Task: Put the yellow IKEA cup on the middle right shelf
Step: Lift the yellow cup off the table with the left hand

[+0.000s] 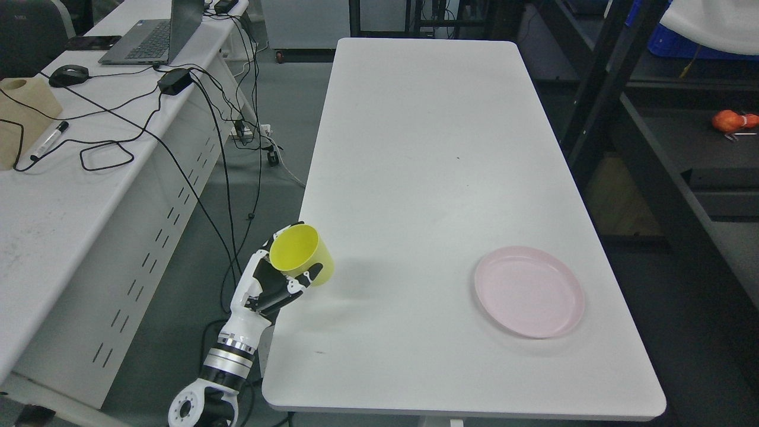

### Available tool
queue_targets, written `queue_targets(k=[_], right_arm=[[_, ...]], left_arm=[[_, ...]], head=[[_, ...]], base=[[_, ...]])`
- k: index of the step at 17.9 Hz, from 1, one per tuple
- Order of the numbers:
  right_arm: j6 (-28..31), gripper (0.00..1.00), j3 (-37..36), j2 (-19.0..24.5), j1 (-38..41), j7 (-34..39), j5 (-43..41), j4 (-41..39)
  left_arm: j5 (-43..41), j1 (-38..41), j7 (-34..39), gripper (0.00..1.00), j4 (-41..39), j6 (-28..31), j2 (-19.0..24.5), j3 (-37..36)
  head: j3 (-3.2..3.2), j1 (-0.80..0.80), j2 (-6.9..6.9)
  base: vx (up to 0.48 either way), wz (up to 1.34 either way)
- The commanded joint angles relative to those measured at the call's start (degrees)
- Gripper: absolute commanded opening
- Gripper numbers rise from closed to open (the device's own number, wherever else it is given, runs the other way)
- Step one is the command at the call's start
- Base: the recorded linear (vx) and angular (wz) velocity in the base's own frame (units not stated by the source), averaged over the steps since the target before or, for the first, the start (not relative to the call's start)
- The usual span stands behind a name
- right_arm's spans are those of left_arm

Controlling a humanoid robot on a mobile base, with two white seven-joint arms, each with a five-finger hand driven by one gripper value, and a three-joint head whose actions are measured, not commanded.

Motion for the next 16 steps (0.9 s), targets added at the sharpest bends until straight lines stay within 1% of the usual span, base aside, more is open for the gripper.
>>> queue_targets(k=[1, 8, 16], right_arm=[[0.04, 0.99, 0.97, -1.0, 0.79, 0.32, -1.41, -0.09], [0.04, 0.99, 0.97, -1.0, 0.79, 0.32, -1.41, 0.0], [0.04, 0.99, 0.97, -1.0, 0.79, 0.32, -1.41, 0.0]], left_arm=[[1.37, 3.27, -0.04, 0.01, -15.53, -0.25, 1.0, 3.92], [1.37, 3.62, 0.05, 0.01, -15.8, -0.51, 1.0, 4.45], [1.37, 4.24, 0.05, 0.01, -15.8, -0.51, 1.0, 4.36]], head=[[0.0, 0.0, 0.0], [0.0, 0.0, 0.0], [0.0, 0.0, 0.0]], base=[[0.0, 0.0], [-0.012, 0.0], [-0.153, -0.13]])
